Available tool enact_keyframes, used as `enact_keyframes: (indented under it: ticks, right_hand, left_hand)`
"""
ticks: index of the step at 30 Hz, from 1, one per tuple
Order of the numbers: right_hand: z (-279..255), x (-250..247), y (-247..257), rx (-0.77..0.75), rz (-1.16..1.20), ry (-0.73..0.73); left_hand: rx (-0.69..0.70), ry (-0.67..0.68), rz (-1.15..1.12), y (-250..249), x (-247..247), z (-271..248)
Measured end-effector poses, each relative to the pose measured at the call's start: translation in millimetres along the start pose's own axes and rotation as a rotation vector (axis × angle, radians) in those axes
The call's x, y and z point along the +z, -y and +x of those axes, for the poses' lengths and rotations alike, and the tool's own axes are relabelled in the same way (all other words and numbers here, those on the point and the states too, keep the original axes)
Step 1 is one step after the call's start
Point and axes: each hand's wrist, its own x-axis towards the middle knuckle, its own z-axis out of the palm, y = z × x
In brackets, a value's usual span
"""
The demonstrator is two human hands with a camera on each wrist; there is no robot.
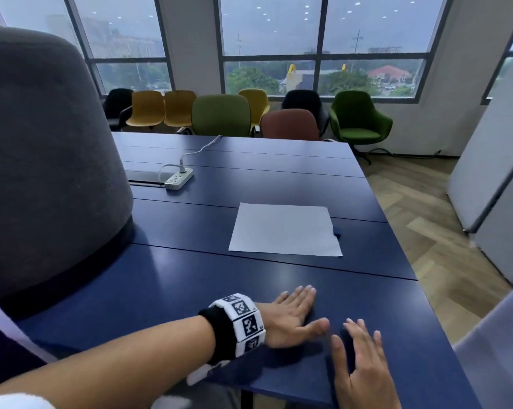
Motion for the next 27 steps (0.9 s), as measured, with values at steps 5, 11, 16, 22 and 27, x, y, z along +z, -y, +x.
enact_keyframes:
  ticks: [5, 11, 16, 22, 27]
  right_hand:
    - [-6.3, -1.2, 8.3, 0.109, 0.03, -0.054]
    - [-8.1, -6.1, 10.4, 0.161, 0.048, 0.032]
    - [-8.3, -4.7, 7.0, 0.168, 0.13, -0.036]
    - [-3.1, -10.9, 8.1, 0.199, 0.404, -0.321]
    - [-3.7, -18.8, 16.0, 0.275, 0.468, -0.323]
  left_hand:
    - [-0.419, -0.244, -0.081, 59.2, 19.1, -67.9]
    - [-0.845, -0.39, -0.109, 66.5, 62.1, -78.2]
    - [-0.457, -0.446, -0.038, 2.3, 93.2, 7.1]
    - [-0.041, -0.14, -0.262, -74.1, 44.8, 27.6]
    - [-0.366, -0.396, -0.321, -15.8, 12.7, -6.7]
